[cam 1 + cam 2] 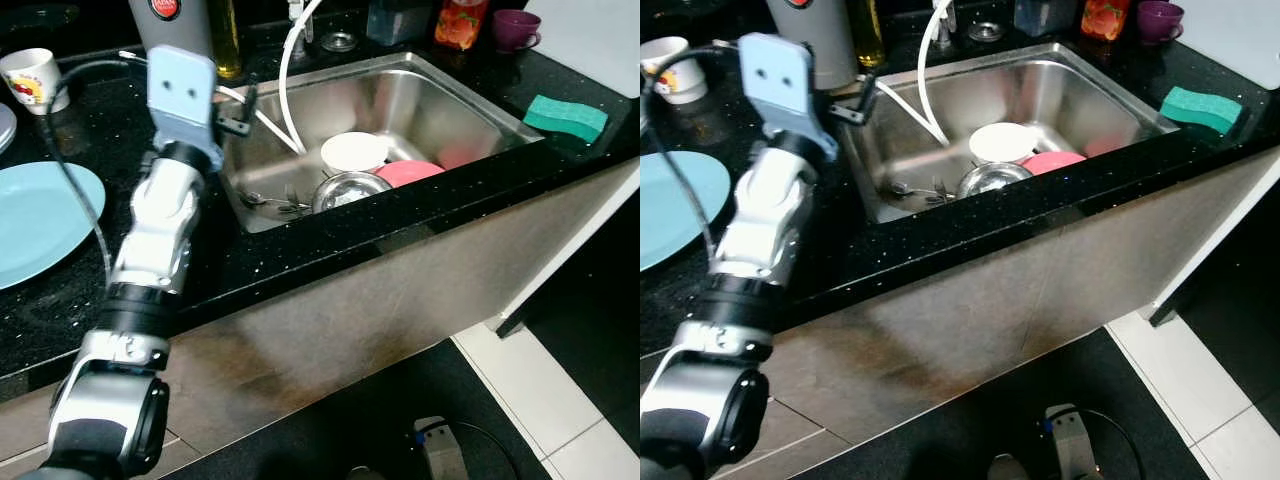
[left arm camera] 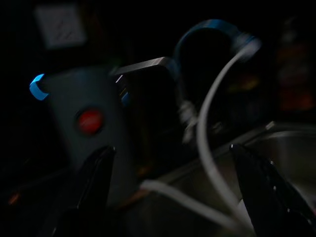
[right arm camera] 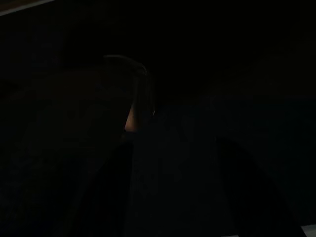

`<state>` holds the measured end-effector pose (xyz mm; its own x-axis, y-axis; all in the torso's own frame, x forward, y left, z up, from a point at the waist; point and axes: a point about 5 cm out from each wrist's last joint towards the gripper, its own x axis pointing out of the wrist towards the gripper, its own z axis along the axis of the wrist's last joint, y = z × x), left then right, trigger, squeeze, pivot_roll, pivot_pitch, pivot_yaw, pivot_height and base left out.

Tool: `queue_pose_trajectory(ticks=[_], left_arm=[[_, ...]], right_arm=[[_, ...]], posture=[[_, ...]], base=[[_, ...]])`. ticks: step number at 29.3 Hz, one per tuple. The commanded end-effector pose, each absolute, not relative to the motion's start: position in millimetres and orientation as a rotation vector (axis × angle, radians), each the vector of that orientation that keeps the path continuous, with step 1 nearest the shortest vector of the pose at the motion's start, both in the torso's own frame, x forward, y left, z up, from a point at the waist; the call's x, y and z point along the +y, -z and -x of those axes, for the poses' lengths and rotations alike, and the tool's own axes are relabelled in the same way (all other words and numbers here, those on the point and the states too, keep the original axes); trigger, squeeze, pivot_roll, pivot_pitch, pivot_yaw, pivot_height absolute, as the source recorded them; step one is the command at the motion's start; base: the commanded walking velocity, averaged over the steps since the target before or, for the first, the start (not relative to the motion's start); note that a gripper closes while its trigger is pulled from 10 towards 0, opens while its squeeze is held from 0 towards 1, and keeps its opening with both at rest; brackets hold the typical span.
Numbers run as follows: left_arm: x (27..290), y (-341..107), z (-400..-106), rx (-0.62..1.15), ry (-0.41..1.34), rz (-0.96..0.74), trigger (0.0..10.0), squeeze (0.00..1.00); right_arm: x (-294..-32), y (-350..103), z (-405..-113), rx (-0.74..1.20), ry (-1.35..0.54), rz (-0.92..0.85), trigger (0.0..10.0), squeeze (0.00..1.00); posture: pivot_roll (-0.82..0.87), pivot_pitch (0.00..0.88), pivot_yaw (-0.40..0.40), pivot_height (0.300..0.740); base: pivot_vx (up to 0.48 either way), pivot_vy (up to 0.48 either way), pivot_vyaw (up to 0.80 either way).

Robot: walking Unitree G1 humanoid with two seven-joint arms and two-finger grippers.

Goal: Kitchen organization

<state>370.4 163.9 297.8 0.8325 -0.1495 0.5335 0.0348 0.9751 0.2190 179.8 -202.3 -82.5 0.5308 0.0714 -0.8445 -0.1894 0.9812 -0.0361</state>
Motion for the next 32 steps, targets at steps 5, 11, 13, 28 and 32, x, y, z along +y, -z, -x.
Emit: queue_pose_trajectory(ticks=[5,11,13,28,32], left_arm=[[184.5,-292.7,-367.9,-0.544,-0.001,-0.219,10.0,0.0],[187.6,-285.4,-366.5,-0.517,-0.015,-0.232,10.0,0.0],[187.4,-281.8,-365.1,-0.505,-0.011,-0.243,10.0,0.0],[218.6,-293.8,-357.2,-0.515,-0.117,-0.305,10.0,0.0],[221.4,-291.9,-355.7,-0.505,-0.13,-0.297,10.0,0.0]], right_arm=[[-203.9,84.2,-175.9,1.014,-0.154,0.127,10.0,0.0],[-204.0,83.2,-177.9,1.006,-0.151,0.129,10.0,0.0],[-204.1,83.3,-177.9,1.006,-0.143,0.124,10.0,0.0],[-204.6,81.5,-182.2,1.004,-0.153,0.175,10.0,0.0],[-204.6,81.4,-182.2,1.006,-0.159,0.179,10.0,0.0]], posture=[[-0.01,0.175,0.009,0.74],[-0.01,0.177,0.005,0.74],[-0.01,0.173,0.006,0.74],[0.02,0.142,-0.003,0.74],[0.02,0.138,0.001,0.74]], base=[[0.0,0.0,0.0],[0.0,0.0,0.0],[0.0,0.0,0.0],[0.0,0.0,0.43],[0.0,0.0,0.8]])
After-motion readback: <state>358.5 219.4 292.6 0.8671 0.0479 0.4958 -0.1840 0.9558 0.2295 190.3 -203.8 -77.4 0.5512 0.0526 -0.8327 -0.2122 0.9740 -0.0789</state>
